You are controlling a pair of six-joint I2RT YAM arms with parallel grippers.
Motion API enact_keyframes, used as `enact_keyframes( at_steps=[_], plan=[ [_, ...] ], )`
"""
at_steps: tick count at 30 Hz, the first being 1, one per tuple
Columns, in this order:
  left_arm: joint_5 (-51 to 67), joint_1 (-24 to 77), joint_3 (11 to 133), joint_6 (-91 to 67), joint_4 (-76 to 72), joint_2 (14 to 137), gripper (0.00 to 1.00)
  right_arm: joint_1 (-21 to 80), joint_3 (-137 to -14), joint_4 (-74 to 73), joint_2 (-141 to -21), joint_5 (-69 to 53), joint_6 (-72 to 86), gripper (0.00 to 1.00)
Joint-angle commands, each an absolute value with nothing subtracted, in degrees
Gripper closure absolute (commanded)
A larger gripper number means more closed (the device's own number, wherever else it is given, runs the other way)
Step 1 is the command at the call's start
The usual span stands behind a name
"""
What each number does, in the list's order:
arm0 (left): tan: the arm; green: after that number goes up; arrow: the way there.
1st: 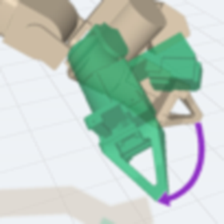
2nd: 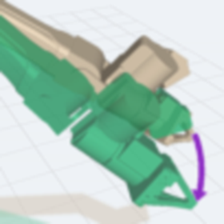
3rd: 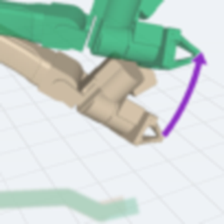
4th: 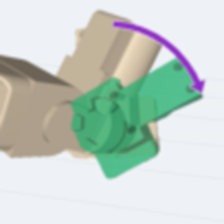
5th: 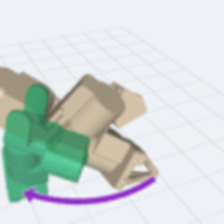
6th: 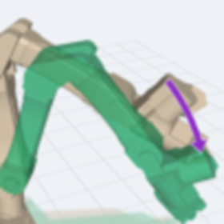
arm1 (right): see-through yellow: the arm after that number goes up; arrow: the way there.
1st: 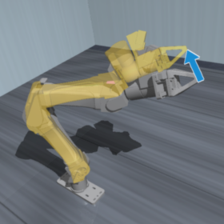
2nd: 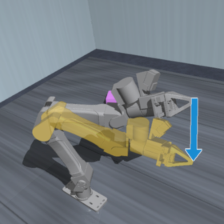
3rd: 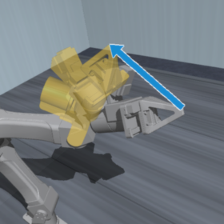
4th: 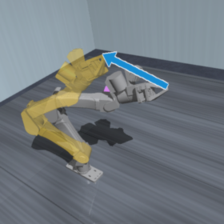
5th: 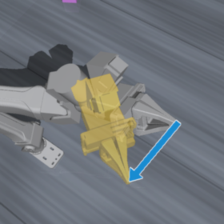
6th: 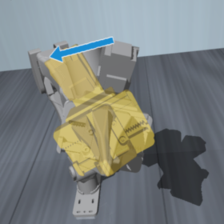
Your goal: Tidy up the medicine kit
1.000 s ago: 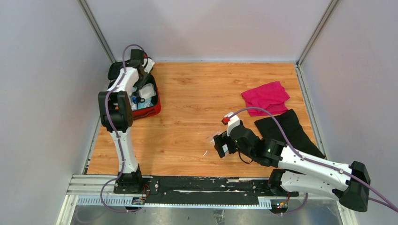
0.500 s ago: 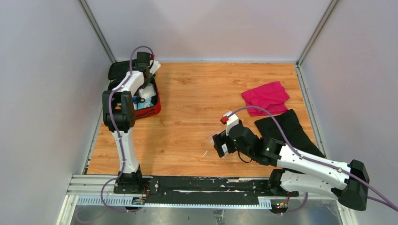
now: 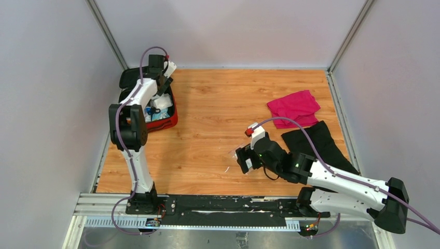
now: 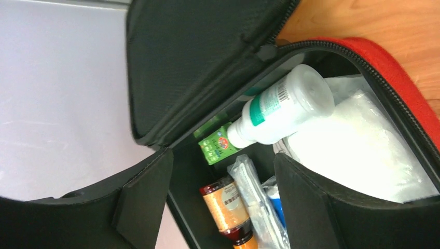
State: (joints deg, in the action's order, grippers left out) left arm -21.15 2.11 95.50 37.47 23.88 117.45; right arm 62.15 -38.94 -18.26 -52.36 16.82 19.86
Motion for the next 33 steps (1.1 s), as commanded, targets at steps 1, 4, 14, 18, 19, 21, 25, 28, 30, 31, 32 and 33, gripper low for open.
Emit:
enact_keyframes(
  at_steps=[1,4,14,18,19,21,25,28,30,31,32,33],
  plan=[
    [-19.3,3.5,95.1,34.2,22.2,110.2,0.22,62.8,-40.3,-20.5,-51.3,19.8,20.6,0.01],
    [-17.1,4.2,94.3,29.5,22.2,106.2,0.17,62.8,-40.5,-20.8,-51.3,22.4,20.6,0.01],
    [-6.8,4.2,87.9,-1.4,27.4,90.7,0.07,55.3,-46.2,-28.3,-56.1,21.1,22.5,0.01],
    [1.0,4.3,82.6,-11.4,29.6,84.3,0.00,47.4,-49.0,-31.6,-59.8,11.0,23.3,0.01],
    [2.4,4.2,80.1,-14.0,28.9,82.1,0.00,45.6,-49.4,-31.9,-60.7,8.6,22.9,0.01],
    [4.7,4.2,74.4,-16.6,26.7,77.3,0.00,42.4,-50.1,-32.7,-62.2,4.5,22.0,0.01],
    [6.1,4.2,65.6,-21.4,26.3,69.2,0.00,39.6,-50.9,-34.1,-65.0,1.3,20.0,0.01],
    [7.7,4.2,60.2,-22.7,26.4,66.8,0.00,38.9,-51.0,-34.3,-66.7,1.2,19.9,0.01],
    [8.4,4.2,56.3,-23.3,24.5,66.9,0.00,38.8,-51.2,-34.3,-67.5,0.9,20.2,0.01],
    [8.7,4.2,55.4,-23.4,23.7,67.5,0.00,38.8,-51.3,-34.3,-67.9,0.9,20.3,0.02],
    [9.4,4.3,55.0,-23.1,22.9,68.5,0.00,38.8,-51.4,-34.3,-68.3,0.9,20.4,0.02],
    [9.9,4.3,54.8,-23.0,21.6,69.8,0.00,38.8,-51.4,-34.4,-68.5,-0.6,20.4,0.02]
  ],
)
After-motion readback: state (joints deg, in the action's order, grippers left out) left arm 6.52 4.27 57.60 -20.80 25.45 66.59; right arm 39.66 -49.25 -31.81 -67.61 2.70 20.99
